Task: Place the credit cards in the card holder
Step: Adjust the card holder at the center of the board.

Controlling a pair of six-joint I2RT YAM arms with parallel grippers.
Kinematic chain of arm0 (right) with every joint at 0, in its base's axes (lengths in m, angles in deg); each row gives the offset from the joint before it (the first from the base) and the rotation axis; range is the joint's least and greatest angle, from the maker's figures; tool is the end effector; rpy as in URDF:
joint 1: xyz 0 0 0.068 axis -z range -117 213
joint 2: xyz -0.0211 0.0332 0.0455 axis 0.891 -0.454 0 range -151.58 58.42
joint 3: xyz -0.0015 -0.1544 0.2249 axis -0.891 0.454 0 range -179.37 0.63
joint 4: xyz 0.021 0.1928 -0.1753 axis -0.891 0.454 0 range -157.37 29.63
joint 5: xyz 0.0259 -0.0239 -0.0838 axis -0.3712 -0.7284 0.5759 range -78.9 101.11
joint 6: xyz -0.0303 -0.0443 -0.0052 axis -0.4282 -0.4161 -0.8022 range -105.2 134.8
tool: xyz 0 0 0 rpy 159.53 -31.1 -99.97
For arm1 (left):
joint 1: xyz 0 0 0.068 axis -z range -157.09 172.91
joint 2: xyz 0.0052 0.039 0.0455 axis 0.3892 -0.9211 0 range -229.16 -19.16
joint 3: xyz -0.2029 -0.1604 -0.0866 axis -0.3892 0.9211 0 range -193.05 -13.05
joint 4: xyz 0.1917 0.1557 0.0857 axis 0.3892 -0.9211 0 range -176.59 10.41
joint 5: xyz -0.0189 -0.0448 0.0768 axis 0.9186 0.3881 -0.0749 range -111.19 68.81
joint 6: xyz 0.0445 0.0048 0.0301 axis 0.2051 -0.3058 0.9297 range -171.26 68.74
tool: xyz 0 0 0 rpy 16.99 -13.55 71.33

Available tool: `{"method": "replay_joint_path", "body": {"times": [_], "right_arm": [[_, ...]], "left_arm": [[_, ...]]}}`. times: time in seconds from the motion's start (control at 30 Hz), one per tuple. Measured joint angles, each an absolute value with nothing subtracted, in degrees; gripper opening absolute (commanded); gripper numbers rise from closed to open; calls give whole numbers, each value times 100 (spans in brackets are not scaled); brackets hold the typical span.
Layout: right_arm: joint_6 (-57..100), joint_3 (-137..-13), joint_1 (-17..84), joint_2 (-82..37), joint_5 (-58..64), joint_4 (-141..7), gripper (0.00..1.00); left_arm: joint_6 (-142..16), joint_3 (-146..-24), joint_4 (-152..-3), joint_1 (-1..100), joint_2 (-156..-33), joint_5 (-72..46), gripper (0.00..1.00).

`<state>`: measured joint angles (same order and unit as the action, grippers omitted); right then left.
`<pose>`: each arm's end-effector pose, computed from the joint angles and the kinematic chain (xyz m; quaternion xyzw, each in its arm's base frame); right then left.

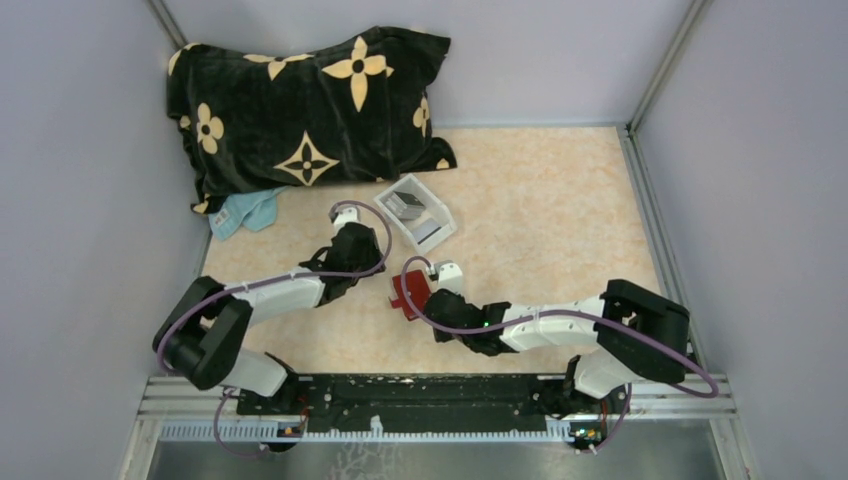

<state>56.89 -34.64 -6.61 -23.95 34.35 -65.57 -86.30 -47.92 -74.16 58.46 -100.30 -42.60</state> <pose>0.1057 0.2442 0.1561 -0.1495 0.9077 0.1786 0.3491 0.2298 -0.1482 0.1687 -0.0733 0.8939 -0.0983 0.4312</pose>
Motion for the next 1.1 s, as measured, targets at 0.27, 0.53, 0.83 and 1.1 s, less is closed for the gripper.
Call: {"method": "replay_joint_path", "body": {"times": [0.27,0.53,0.83,1.1], "right_arm": [[5700,-3466,-661,-2478,3549,-6476,0],[5702,-3479,-628,-2640,3590,-6553,0],[5696,-3508,-372,-2779,3481,-6856,0],[5588,-3549,-97,-2856,3328,-6994,0]], "left_arm": [[-8497,-4928,-6916,5787,-10716,-3777,52],[-8460,-4945,-6706,5787,-10841,-3403,48],[-8591,-4779,-6219,5787,-10926,-2800,43],[-8912,-4283,-5541,5898,-10808,-2501,40]]}}
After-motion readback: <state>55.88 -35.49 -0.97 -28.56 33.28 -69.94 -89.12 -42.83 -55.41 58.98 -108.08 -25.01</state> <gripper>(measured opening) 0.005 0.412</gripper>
